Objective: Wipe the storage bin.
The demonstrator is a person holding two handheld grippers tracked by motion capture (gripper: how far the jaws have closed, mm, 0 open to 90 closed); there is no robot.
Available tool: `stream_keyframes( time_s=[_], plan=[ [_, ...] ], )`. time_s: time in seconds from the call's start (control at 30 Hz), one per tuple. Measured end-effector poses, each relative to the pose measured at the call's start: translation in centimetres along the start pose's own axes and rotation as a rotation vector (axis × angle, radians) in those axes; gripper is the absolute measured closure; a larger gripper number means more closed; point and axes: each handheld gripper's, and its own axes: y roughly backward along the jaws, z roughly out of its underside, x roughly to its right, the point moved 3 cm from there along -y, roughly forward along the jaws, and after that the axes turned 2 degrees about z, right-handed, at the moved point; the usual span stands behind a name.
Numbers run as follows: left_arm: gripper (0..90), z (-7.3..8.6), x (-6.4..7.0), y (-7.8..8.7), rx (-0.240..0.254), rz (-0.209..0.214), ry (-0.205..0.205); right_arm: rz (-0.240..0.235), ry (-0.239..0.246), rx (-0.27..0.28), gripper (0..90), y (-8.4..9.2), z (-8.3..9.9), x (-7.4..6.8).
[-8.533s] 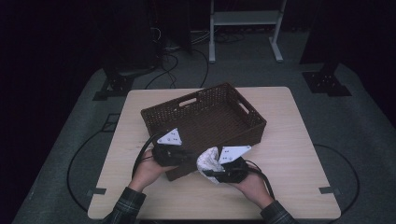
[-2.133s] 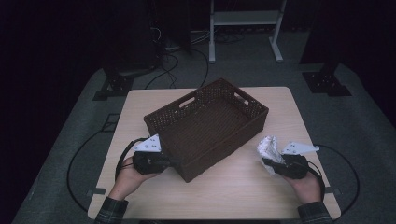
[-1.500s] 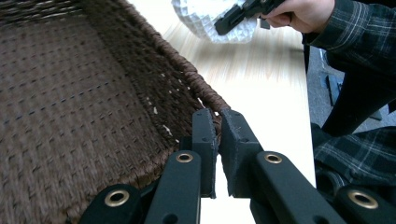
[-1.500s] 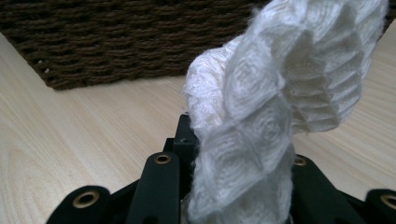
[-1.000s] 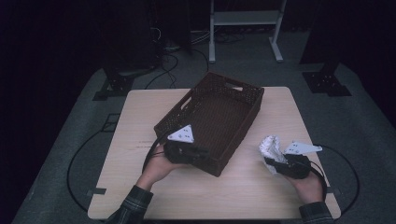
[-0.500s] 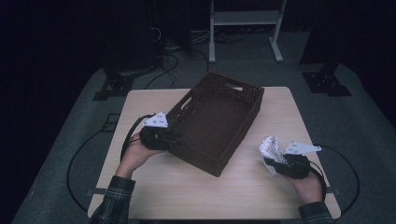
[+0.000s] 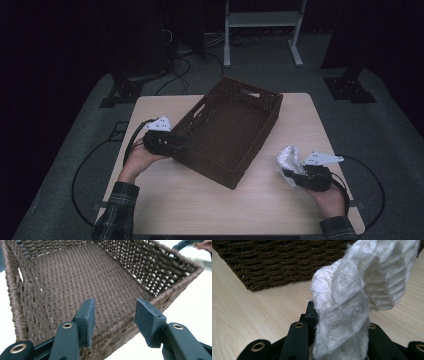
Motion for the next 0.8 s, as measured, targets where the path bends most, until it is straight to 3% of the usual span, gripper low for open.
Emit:
stream_keyframes(
  time_s=[0.2,0.4,0.63,0.8],
  plan=[
    [43.4,0.5,-0.3,-0.2,-0.027,0.043,0.012,0.000,0.000,-0.001,69.5,0.0,0.1,0.0],
    [45.4,0.8,0.1,-0.3,-0.028,0.040,0.011,0.001,0.000,0.000,69.5,0.0,0.1,0.0],
    [53.7,0.5,2.1,-0.9,-0.037,0.098,-0.013,0.004,0.002,0.001,69.5,0.0,0.1,0.1],
    [57.2,0.1,3.6,-1.7,-0.061,0.117,-0.038,0.005,0.001,0.003,69.5,0.1,0.0,0.0]
  ],
)
